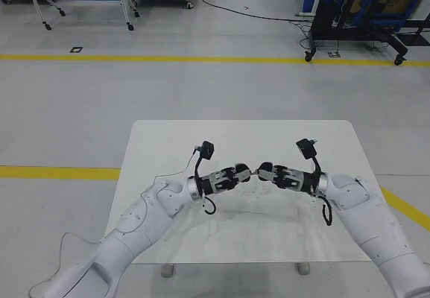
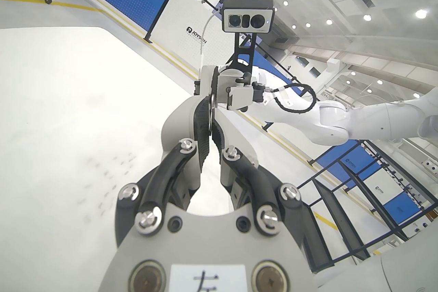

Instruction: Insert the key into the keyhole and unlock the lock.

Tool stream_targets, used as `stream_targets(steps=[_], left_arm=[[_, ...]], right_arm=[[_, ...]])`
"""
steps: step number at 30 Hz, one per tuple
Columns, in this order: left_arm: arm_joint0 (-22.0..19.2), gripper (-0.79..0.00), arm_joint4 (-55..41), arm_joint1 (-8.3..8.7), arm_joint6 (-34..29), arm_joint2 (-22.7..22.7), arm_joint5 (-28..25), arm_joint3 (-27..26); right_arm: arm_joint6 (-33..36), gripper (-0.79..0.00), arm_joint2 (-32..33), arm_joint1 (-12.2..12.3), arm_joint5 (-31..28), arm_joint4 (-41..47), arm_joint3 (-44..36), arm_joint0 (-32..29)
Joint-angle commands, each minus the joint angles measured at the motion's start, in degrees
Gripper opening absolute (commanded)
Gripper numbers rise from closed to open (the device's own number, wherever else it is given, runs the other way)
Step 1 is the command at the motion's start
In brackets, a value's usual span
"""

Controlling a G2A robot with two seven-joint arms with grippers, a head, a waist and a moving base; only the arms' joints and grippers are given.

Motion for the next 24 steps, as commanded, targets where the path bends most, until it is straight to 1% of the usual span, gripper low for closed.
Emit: stream_targets(steps=[1,3,8,10,11,12,24], left_arm=[[-0.07,-0.785,-0.15,-0.06,-0.27,0.16,0.00,0.10],[-0.13,-0.785,-0.25,-0.11,-0.49,0.28,0.00,0.20],[-0.26,-0.785,-0.18,-0.17,-1.04,0.51,0.00,0.35],[-0.28,-0.785,-0.19,-0.19,-1.17,0.57,0.00,0.40],[-0.32,-0.785,-0.15,-0.20,-1.21,0.59,0.00,0.44],[-0.33,-0.785,-0.13,-0.21,-1.27,0.62,0.00,0.46],[-0.45,-0.785,0.41,-0.30,-0.05,0.33,0.00,0.72]], right_arm=[[-0.06,-0.714,-0.35,0.20,0.00,0.12,0.06,0.15],[-0.06,-0.736,-0.78,0.37,0.00,0.20,0.26,0.40],[0.00,-0.705,-1.96,0.69,0.06,0.40,0.88,1.14],[0.00,-0.717,-2.40,0.75,0.06,0.48,1.20,1.47],[-0.03,-0.733,-2.59,0.78,0.04,0.54,1.38,1.61],[-0.04,-0.782,-2.75,0.80,0.02,0.60,1.59,1.76],[-0.06,-0.785,-4.41,1.48,0.00,0.54,1.86,1.69]])
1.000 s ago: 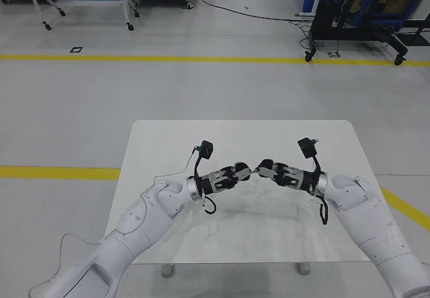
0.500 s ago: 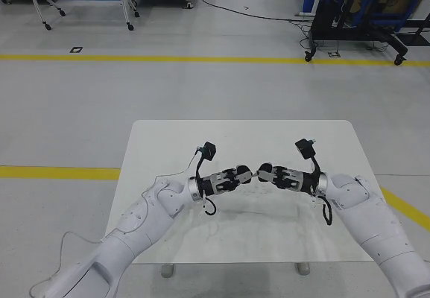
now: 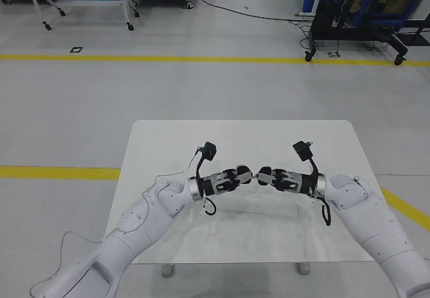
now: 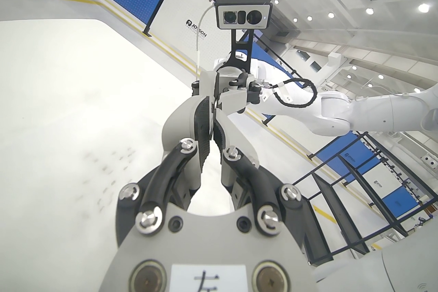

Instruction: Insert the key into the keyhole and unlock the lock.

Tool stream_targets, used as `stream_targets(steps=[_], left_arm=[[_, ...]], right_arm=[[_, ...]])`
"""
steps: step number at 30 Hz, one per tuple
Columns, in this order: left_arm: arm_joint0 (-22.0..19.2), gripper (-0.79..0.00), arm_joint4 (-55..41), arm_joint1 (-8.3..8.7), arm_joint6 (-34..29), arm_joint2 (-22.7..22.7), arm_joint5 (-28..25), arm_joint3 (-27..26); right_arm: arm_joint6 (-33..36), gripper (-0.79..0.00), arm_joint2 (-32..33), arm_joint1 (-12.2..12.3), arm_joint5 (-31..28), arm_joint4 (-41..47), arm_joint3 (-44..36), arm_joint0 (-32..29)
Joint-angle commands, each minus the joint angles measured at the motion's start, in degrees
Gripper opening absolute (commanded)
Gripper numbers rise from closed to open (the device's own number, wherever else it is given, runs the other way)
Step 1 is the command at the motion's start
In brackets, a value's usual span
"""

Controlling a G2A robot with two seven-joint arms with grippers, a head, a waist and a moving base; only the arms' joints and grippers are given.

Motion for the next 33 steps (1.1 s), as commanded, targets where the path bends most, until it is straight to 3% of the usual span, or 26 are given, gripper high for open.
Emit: stream_targets(steps=[1,3,4,5,10,15,19,23,25,27,28,33], left_arm=[[0.00,-0.785,0.24,-0.03,0.57,-0.13,0.00,0.08],[0.01,-0.785,0.48,-0.06,1.20,-0.28,0.00,0.14],[0.04,-0.449,0.60,-0.08,1.45,-0.33,0.00,0.18],[0.07,0.000,0.58,-0.08,1.71,-0.41,0.00,0.16],[0.72,0.000,0.38,0.65,3.87,-2.40,0.00,-1.68],[3.45,0.000,11.98,4.11,8.39,-9.49,0.00,-9.24],[12.16,0.000,23.37,8.89,8.52,-20.06,0.00,-24.27],[25.52,0.000,31.56,13.93,0.02,-34.72,0.00,-41.13],[32.10,0.000,35.46,15.81,-4.66,-42.91,0.80,-47.52],[37.62,0.000,38.64,16.72,-4.80,-50.25,4.72,-53.05],[39.43,0.000,39.41,16.82,-3.95,-51.83,6.11,-54.48],[39.43,0.000,39.41,16.82,-3.95,-51.83,6.11,-54.48]], right_arm=[[0.00,-0.785,-0.32,0.15,0.00,-0.01,-0.03,-0.10],[0.00,-0.785,-0.74,0.28,0.00,0.34,-0.09,-0.20],[0.00,-0.785,-0.86,0.35,0.00,0.69,-0.10,-0.21],[0.00,-0.785,-0.87,0.39,0.00,1.27,-0.09,-0.23],[-0.47,-0.785,0.50,0.60,0.00,5.44,-0.65,-0.80],[-3.78,-0.785,4.48,0.65,0.00,11.20,-0.46,-2.36],[-4.28,-0.785,6.29,0.23,0.00,13.90,0.29,-2.82],[-3.35,-0.785,7.02,-0.50,0.00,16.53,1.28,-2.42],[-2.37,-0.785,7.28,-0.88,0.00,17.47,1.96,-2.16],[-1.87,-0.785,7.53,-1.32,0.00,19.12,3.01,-1.90],[-1.82,-0.785,7.60,-1.50,0.00,19.98,3.29,-1.79],[-1.82,-0.785,7.60,-1.50,0.00,19.98,3.29,-1.79]])
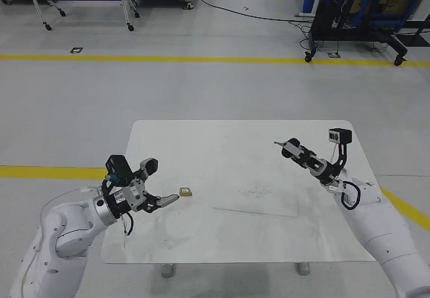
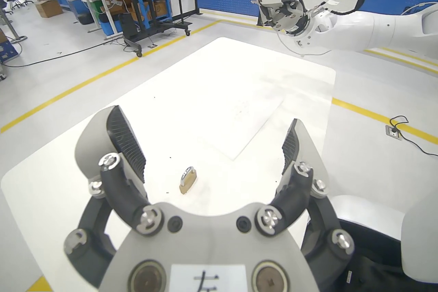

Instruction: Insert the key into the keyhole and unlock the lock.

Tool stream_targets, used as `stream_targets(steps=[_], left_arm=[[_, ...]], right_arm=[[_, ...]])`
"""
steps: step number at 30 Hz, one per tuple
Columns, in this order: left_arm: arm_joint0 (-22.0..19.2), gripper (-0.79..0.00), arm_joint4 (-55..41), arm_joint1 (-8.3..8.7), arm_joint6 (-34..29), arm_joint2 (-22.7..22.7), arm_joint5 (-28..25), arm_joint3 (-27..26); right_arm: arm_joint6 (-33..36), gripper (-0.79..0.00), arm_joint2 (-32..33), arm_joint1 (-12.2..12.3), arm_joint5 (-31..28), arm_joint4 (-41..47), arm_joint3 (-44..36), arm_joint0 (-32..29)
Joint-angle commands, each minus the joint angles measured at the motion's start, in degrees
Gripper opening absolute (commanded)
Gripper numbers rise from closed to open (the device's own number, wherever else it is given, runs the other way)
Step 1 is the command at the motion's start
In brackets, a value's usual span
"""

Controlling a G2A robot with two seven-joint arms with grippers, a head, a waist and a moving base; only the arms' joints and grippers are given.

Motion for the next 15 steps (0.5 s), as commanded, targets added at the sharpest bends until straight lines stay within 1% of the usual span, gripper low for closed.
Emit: stream_targets(steps=[1,3,4,5,6,7,8,11,12,15], left_arm=[[-0.15,0.000,-0.02,0.00,-0.06,0.14,-0.04,0.04],[-0.15,0.000,-0.02,0.00,-0.06,0.14,-0.04,0.04],[-0.86,0.000,4.55,0.11,-1.38,0.21,0.29,-1.75],[-1.28,0.000,11.53,0.22,-3.09,0.68,1.36,-3.01],[-1.51,0.000,18.52,0.29,-5.03,1.76,2.87,-3.63],[-1.89,0.000,23.86,0.36,-6.50,3.47,2.77,-3.74],[-2.51,0.000,26.70,0.45,-7.87,5.14,0.97,-2.34],[-6.65,0.000,32.61,0.76,-13.94,8.24,-3.29,2.07],[-8.26,0.000,32.68,0.77,-15.93,9.25,-4.65,3.70],[-13.28,0.000,31.76,0.48,-19.81,12.21,-5.33,8.09]], right_arm=[[0.00,-0.785,-0.01,0.00,0.00,-0.02,-0.01,0.00],[0.00,-0.785,-0.01,0.00,0.00,-0.02,-0.01,0.00],[0.00,-0.785,-0.01,0.00,0.00,-0.02,-0.01,0.00],[0.00,-0.785,-0.01,0.00,0.00,-0.02,-0.01,0.00],[0.00,-0.785,-0.01,0.00,0.00,-0.02,-0.01,0.00],[0.00,-0.785,-0.01,0.00,0.00,-0.02,-0.01,0.00],[0.00,-0.785,-0.01,0.00,0.00,-0.02,-0.01,0.00],[0.00,-0.785,-0.01,0.00,0.00,-0.02,-0.01,0.00],[0.00,-0.785,-0.01,0.00,0.00,-0.02,-0.01,0.00],[0.00,-0.785,-0.01,0.00,0.00,-0.02,-0.01,0.00]])
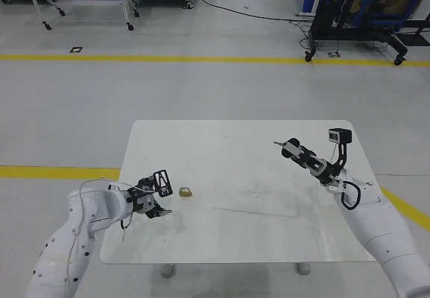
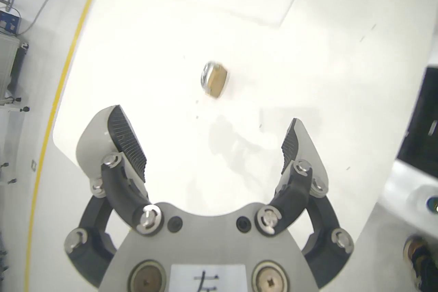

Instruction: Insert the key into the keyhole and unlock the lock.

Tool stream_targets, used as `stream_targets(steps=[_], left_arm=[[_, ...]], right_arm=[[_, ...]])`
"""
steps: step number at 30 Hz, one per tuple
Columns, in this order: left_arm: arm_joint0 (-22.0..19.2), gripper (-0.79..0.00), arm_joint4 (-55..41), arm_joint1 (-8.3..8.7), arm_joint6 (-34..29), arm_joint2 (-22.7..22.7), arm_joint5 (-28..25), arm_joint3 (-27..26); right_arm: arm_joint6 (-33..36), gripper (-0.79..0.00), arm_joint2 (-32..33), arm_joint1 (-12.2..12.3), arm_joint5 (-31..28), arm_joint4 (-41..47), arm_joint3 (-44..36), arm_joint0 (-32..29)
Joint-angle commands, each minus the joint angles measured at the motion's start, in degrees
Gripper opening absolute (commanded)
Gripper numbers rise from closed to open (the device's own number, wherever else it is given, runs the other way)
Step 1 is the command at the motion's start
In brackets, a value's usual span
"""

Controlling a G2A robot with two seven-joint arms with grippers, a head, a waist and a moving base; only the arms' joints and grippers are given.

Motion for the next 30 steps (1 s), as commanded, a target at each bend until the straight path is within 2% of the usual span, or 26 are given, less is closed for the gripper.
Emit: stream_targets(steps=[1,5,9,13,16,22,27,28,29,30], left_arm=[[-3.60,0.000,-1.64,-0.28,-2.14,2.18,-0.15,3.04],[-9.67,-0.009,-5.52,-1.14,-4.53,7.42,-1.09,7.83],[-14.76,-0.148,-8.27,-2.01,-7.09,13.16,-1.09,12.33],[-19.61,-0.206,-11.04,-3.06,-11.26,18.85,-0.54,17.35],[-22.81,-0.379,-12.89,-3.59,-12.54,22.40,0.74,20.49],[-26.68,-0.486,-16.10,-3.78,-13.73,27.34,1.93,24.42],[-28.69,-0.570,-18.55,-3.02,-13.79,31.19,1.98,26.08],[-29.07,-0.613,-19.02,-2.80,-13.91,31.80,2.11,26.18],[-29.40,-0.720,-19.55,-2.58,-14.14,32.29,2.34,26.30],[-29.73,-0.785,-19.93,-2.38,-14.52,32.69,2.71,26.33]], right_arm=[[0.00,-0.785,0.00,0.00,0.00,0.00,0.00,0.00],[0.00,-0.785,0.00,0.00,0.00,0.00,0.00,0.00],[0.00,-0.785,0.00,0.00,0.00,0.00,0.00,0.00],[0.00,-0.785,0.00,0.00,0.00,0.00,0.00,0.00],[0.00,-0.785,0.00,0.00,0.00,0.00,0.00,0.00],[0.00,-0.785,0.00,0.00,0.00,0.00,0.00,0.00],[0.00,-0.785,0.00,0.00,0.00,0.00,0.00,0.00],[0.00,-0.785,0.00,0.00,0.00,0.00,0.00,0.00],[0.00,-0.785,0.00,0.00,0.00,0.00,0.00,0.00],[0.00,-0.785,0.00,0.00,0.00,0.00,0.00,0.00]])
